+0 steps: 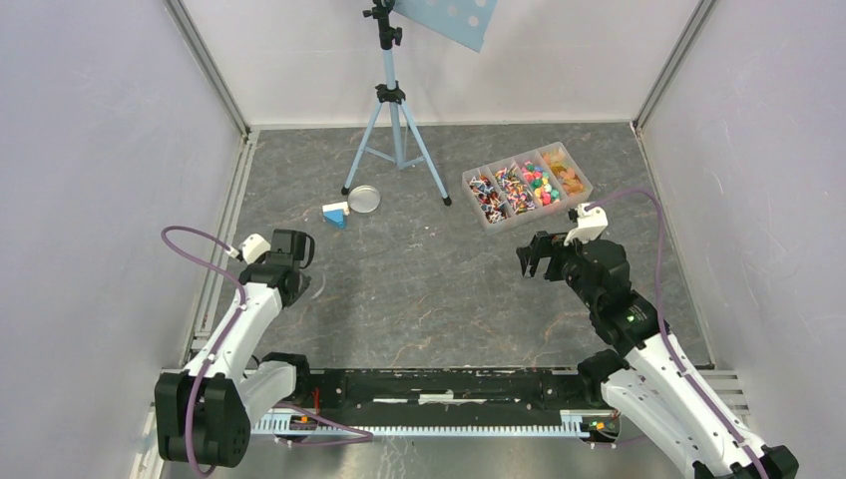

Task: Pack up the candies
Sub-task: Pick up the packing bottle from the center of the board, then place the packing bottle at the center of the board.

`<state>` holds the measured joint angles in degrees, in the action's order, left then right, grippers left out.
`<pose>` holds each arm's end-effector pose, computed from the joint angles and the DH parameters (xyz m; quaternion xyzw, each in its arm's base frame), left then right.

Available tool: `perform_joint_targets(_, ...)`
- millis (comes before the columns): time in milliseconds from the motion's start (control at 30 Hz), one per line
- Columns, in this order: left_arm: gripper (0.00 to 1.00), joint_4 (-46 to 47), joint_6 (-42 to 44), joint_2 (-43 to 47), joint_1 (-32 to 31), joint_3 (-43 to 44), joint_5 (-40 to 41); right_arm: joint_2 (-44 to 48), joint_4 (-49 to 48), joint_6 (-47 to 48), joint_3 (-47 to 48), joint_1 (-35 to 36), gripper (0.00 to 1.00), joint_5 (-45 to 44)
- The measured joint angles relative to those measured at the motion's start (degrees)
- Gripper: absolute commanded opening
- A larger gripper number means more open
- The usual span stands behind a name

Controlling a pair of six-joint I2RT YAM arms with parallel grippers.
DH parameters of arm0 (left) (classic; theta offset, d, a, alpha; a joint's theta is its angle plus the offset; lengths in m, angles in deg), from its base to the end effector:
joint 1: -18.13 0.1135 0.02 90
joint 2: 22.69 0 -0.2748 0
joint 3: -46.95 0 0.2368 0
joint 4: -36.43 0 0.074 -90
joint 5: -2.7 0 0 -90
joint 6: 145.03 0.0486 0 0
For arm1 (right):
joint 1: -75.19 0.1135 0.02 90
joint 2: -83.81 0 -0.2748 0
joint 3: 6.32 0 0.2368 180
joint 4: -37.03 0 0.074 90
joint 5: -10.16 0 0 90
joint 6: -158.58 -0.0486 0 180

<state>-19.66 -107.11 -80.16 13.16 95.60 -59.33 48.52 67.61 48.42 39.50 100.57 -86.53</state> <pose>0.1572 0.0092 0.2030 -0.4266 0.8473 0.1066 0.2978 0.1320 0.0563 0.2736 -0.0038 0.8187 0.1774 0.5461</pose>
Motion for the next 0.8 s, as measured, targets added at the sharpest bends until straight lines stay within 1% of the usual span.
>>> perform_joint_targets(67,0.12,0.3,0.0,0.0,0.0,0.0,-0.3,0.1,0.0,0.0,0.0,0.0,0.98,0.0)
perform_joint_targets(167,0.02,1.5,0.7,0.5,0.0,-0.1,-2.5,0.4,-0.3,0.0,0.0,0.0,0.98,0.0)
perform_joint_targets(233,0.02,3.0,2.1,1.1,0.0,-0.1,-4.9,0.5,-0.7,0.1,0.0,0.0,0.98,0.0)
perform_joint_targets(333,0.02,5.7,4.2,1.7,-0.1,-0.1,-10.9,0.5,-1.2,0.0,0.0,0.0,0.98,0.0)
perform_joint_targets(433,0.02,7.7,5.5,1.4,-1.7,0.0,-15.4,-0.2,-1.5,0.0,0.0,0.0,0.98,-0.6)
perform_joint_targets(500,0.02,8.1,6.3,-0.2,-5.7,1.2,-16.6,-0.9,-1.5,-0.2,0.0,0.0,0.98,-1.3)
perform_joint_targets(567,0.02,8.4,6.8,-2.8,-11.4,3.3,-16.5,-1.6,-1.2,-0.6,0.0,0.0,0.98,-2.1)
perform_joint_targets(700,0.03,9.0,7.2,-11.7,-25.1,10.6,-14.9,-1.4,-0.3,-1.7,0.2,0.0,0.98,-5.5)
perform_joint_targets(800,0.06,8.9,7.5,-19.3,-32.5,16.8,-13.0,-0.3,0.2,-2.6,0.2,0.0,0.98,-8.1)
